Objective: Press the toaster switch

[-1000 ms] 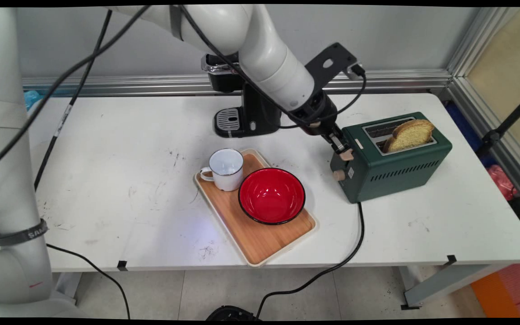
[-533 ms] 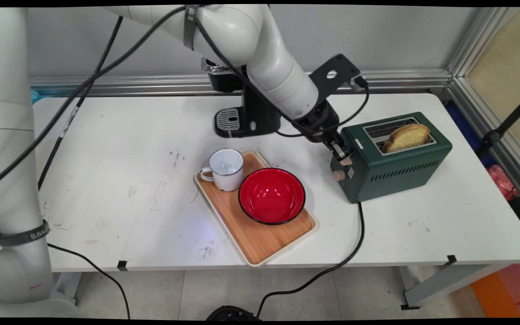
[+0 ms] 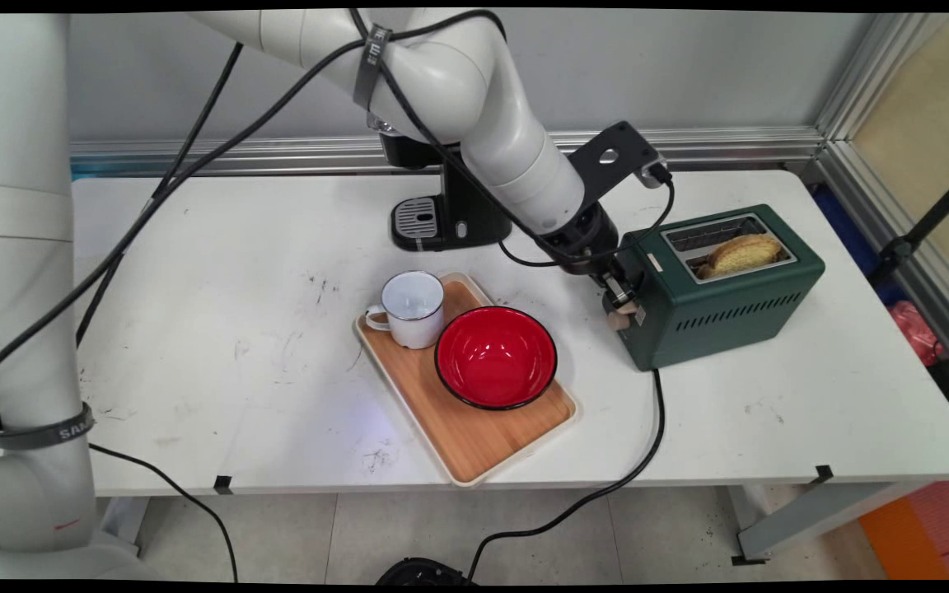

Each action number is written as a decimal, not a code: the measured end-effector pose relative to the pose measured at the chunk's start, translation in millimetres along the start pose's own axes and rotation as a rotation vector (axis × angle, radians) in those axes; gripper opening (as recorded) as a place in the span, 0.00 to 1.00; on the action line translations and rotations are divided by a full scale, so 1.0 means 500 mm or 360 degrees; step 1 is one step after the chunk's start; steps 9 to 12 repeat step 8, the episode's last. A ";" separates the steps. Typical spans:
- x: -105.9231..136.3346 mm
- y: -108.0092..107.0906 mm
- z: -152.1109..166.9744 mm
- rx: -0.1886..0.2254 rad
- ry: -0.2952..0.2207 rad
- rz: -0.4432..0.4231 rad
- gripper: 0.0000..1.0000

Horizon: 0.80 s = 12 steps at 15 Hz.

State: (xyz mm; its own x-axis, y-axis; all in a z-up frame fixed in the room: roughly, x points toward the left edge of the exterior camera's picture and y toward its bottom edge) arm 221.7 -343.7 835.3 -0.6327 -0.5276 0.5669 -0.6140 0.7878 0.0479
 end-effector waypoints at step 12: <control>-0.013 0.000 0.017 0.0012 -0.0038 0.0005 0.00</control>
